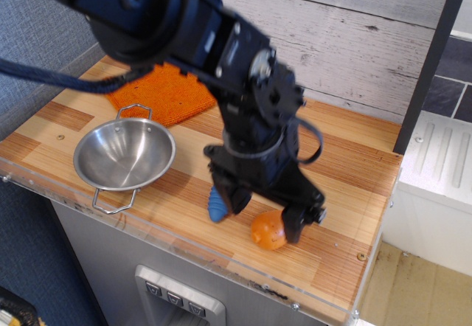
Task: Place the carrot to the right of the blue spoon
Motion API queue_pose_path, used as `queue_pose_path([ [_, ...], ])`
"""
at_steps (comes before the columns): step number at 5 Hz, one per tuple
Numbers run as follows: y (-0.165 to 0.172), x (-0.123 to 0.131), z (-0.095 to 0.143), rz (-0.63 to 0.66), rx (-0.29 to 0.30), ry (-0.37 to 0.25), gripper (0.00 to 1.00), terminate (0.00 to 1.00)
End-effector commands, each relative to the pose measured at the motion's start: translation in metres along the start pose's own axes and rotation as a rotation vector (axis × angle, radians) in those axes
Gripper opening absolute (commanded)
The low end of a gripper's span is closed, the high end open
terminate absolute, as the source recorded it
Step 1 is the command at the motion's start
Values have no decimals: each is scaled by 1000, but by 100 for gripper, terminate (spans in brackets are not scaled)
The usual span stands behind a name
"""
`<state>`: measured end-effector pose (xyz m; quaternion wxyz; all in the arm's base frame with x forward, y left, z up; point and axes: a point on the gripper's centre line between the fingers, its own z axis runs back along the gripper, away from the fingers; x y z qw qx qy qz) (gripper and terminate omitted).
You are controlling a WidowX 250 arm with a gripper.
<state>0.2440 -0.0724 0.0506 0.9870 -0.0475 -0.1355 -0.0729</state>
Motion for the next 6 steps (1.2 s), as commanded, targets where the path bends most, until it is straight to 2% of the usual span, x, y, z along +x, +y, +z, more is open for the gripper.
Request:
queue_pose_path([
  [1,-2,30,71,-25,-31,-169,100,0],
  [2,-5,38,101,-108,-61,-243,100,0],
  [5,-5,38,101,-108,-61,-243,100,0],
  [6,-5,38,101,-108,-61,-243,100,100],
])
